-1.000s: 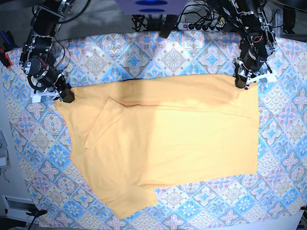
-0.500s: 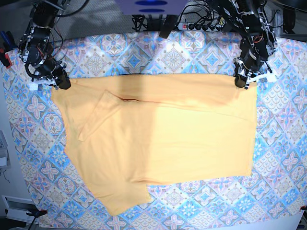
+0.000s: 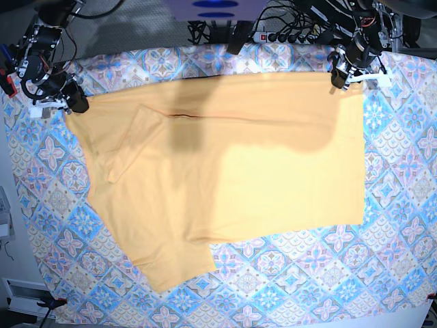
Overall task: Fold the T-shirt properly
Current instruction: 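Pull the gripped shirt edge toward the robot with both grippers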
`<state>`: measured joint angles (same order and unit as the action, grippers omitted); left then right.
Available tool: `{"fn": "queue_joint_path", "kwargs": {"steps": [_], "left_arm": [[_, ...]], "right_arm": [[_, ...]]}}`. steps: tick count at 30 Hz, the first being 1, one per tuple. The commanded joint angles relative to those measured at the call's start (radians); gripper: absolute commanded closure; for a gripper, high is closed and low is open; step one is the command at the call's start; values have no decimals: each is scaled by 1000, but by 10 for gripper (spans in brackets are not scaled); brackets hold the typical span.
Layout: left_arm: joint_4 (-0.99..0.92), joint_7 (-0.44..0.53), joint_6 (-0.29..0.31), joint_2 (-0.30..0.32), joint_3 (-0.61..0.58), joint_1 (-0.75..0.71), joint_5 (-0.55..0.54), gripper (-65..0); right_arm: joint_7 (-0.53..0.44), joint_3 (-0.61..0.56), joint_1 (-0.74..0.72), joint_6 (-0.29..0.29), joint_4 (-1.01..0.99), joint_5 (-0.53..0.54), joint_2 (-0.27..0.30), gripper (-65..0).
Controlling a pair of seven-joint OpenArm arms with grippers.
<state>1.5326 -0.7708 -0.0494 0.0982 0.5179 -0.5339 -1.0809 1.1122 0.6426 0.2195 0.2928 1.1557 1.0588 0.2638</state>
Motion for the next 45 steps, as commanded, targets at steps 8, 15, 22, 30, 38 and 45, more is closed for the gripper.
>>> {"fn": "queue_joint_path", "kwargs": {"steps": [8, 15, 22, 30, 38, 45], "left_arm": [[67, 23, -4, 13, 6, -93, 1, 0], [119, -5, -2, 2, 8, -147, -17, 0], [121, -40, -2, -7, 9, -163, -17, 0], [122, -39, -2, -7, 11, -163, -17, 0], [122, -39, -2, -7, 12, -163, -17, 0], [122, -106, -4, -4, 12, -160, -17, -145]], "right_arm": [[-2, 47, 76, 0, 42, 1, 24, 0], [-4, 72, 136, 0, 42, 1, 24, 0], [-4, 76, 159, 0, 42, 1, 24, 0], [-11, 76, 171, 0, 42, 1, 21, 0], [-11, 116, 189, 0, 43, -4, 19, -130], [-11, 174, 203, 0, 43, -5, 19, -153]]}}
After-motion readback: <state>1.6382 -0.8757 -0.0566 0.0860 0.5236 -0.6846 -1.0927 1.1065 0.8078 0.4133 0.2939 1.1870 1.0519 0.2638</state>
